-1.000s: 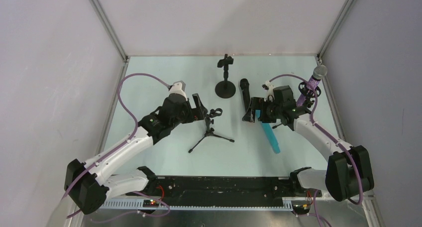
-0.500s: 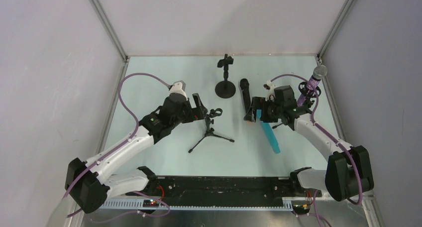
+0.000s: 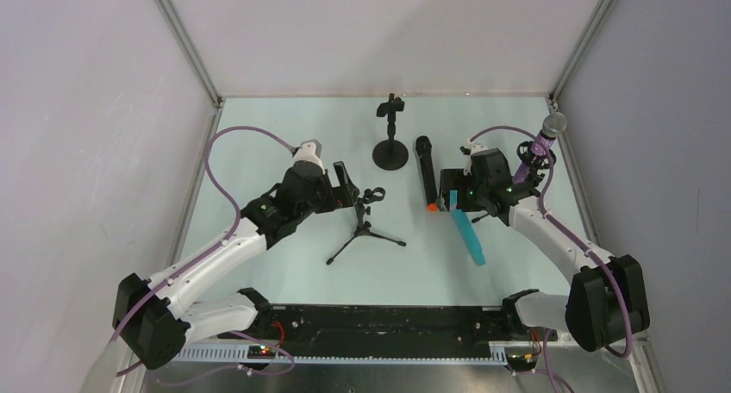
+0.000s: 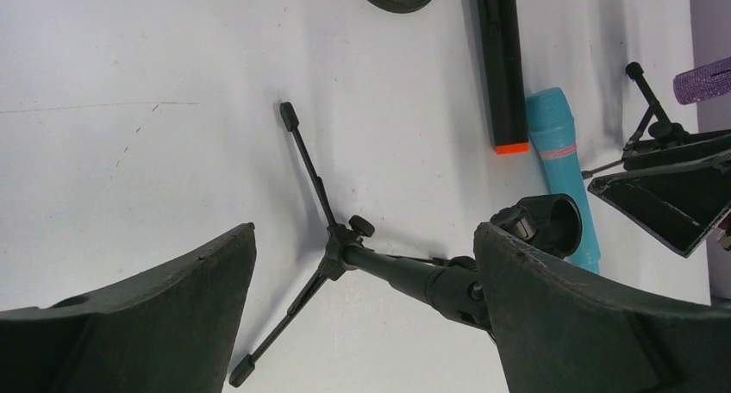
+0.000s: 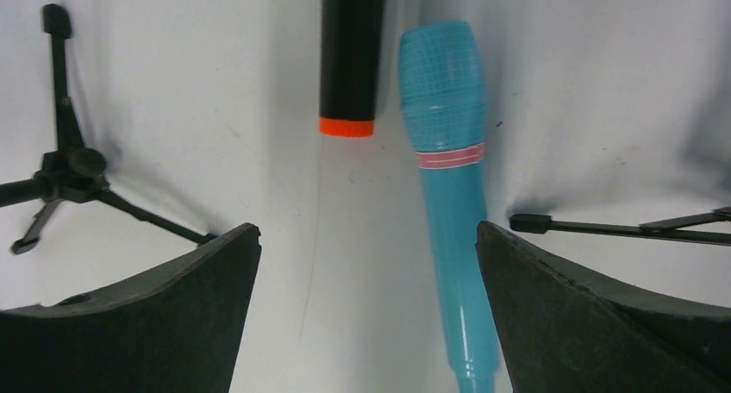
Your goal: Attach the microphones to the stand
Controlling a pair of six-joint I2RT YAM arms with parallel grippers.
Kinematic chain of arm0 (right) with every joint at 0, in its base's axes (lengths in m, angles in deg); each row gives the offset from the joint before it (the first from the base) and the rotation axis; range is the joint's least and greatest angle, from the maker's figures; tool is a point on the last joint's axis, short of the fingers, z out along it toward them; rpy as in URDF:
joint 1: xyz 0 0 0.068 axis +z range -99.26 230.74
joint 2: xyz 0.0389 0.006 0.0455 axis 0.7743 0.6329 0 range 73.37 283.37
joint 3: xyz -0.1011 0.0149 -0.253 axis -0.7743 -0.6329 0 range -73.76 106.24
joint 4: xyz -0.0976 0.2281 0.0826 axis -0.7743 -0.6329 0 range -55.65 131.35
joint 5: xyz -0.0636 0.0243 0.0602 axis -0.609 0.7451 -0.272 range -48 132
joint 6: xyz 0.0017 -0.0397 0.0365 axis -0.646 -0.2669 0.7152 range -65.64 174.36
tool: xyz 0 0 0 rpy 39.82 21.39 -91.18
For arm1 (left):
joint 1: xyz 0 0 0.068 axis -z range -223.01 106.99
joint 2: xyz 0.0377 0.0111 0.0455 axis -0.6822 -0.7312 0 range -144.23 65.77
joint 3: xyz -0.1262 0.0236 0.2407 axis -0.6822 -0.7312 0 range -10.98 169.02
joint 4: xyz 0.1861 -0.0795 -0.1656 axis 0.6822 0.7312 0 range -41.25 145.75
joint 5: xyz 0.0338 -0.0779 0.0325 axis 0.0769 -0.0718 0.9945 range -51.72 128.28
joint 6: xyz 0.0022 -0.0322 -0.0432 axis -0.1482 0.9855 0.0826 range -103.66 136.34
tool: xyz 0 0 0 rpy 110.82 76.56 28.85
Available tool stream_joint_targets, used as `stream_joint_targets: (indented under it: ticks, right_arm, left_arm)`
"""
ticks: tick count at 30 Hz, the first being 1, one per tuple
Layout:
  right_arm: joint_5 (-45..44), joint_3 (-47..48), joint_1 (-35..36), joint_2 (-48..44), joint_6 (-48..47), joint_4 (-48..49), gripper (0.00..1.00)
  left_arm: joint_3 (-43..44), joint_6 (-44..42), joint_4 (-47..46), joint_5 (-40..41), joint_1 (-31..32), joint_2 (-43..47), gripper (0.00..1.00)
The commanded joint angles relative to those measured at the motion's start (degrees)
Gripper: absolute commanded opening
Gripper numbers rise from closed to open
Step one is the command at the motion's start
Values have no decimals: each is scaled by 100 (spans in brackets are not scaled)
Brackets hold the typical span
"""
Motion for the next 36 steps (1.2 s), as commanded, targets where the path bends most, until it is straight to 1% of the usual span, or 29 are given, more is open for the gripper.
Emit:
stream_joint_targets:
  ticks: [1,4,7,16,21,25,27,29,30,32,34,35,36]
  right_arm:
    - [-829,289,83,208,-201,-145,98]
    - [-1171,437,219,485,-286,-305,97]
    - [-1444,573,289,869,-340,-448,93]
    - [-1517,778,326,1597,-379,-467,85]
    - [-1586,867,337,1965,-368,-378,83]
    - [-1644,981,343,2298,-357,-373,79]
    - [-1633,995,345,2438,-365,-342,75]
    - [-1582,997,343,2523,-366,-311,68]
    - [-1536,1002,343,2552,-358,-301,63]
    - [-1463,1010,343,2628,-351,-285,60]
    - [-1405,1015,349,2709,-333,-274,54]
    - [-1336,1019,351,2754,-333,-277,46]
    - [-1301,1023,351,2773,-321,-279,44]
  left_arm:
    - [-2,-163,-69,198,-24,127,100]
    - [-56,-251,-66,346,-31,297,100]
    - [-96,-331,-68,508,-31,476,100]
    - [-146,-719,-63,879,-28,1046,100]
    - [-192,-767,-63,944,-35,1214,100]
    - [-185,-813,-62,938,-31,1314,100]
    - [-174,-851,-65,951,-32,1360,100]
    - [-167,-869,-69,1006,-32,1417,100]
    - [-148,-897,-65,1020,-30,1455,100]
    - [-117,-946,-63,1074,-34,1482,100]
    - [-73,-1001,-70,1104,-29,1495,100]
    - [-48,-1018,-65,1128,-32,1497,100]
    - [-39,-1048,-60,1147,-34,1519,100]
